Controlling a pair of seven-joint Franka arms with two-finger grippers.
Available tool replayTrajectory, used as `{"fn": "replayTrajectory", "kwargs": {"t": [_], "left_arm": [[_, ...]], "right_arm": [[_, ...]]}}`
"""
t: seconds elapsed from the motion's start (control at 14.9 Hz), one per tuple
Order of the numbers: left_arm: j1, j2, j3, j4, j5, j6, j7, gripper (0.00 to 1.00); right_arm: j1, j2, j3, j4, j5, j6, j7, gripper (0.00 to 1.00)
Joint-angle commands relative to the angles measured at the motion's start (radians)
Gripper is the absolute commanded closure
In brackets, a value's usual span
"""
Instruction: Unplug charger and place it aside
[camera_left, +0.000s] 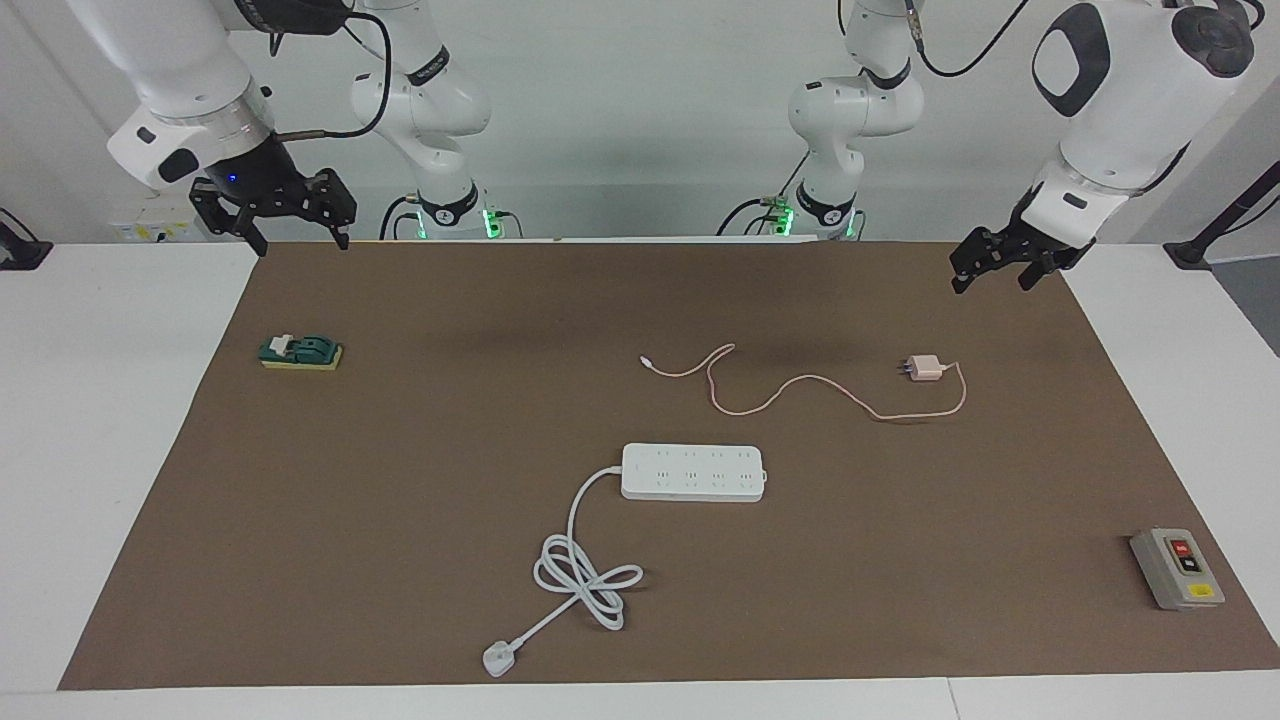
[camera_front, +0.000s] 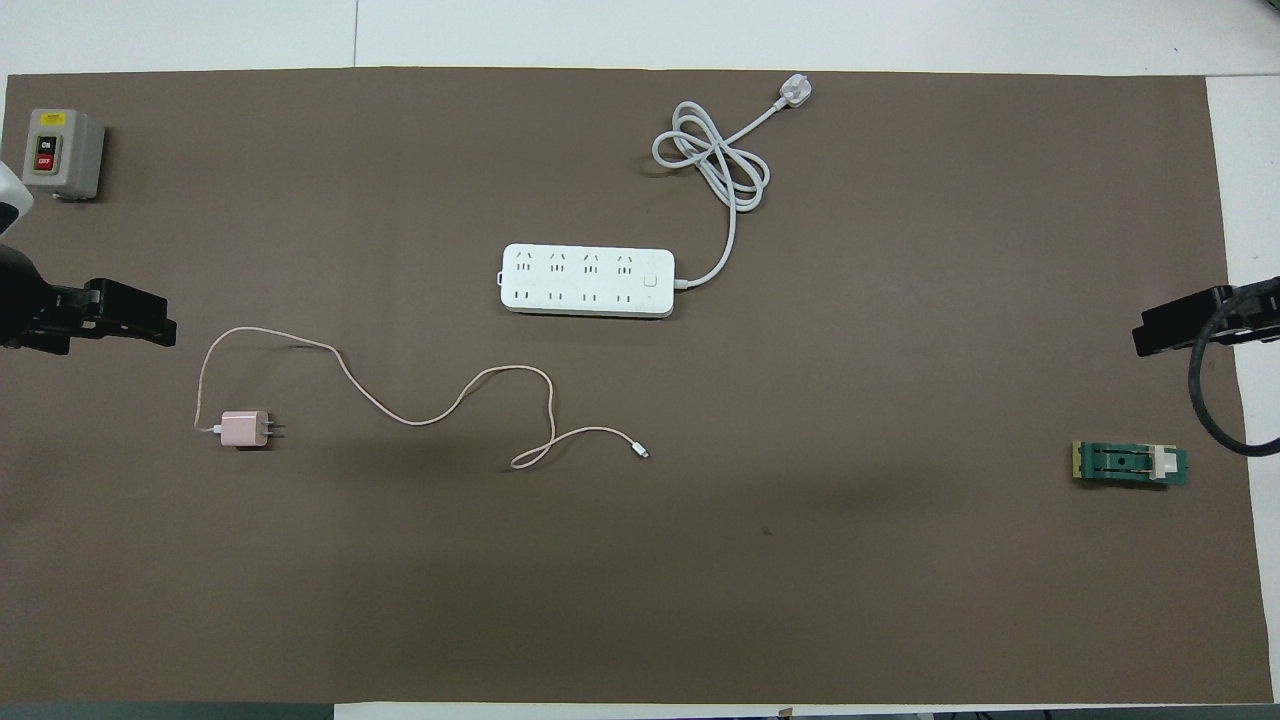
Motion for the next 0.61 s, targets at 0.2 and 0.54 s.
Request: {"fn": "replayTrajectory", "kwargs": {"t": [0.2,0.54], "left_arm": [[-0.016,-0.001,0.012,0.025,0.019,-0.017,0.001,0.00],[-0.019,0.000,0.012,0.020,0.018,0.031,0.001,0.00]], "right_arm": [[-0.015,-0.014,0.010,-0.021,0.005,-0.009,-0.023,0.00],[-0.016,-0.014,0.010,-0.021,0.005,-0.010,-0.023,0.00]]}}
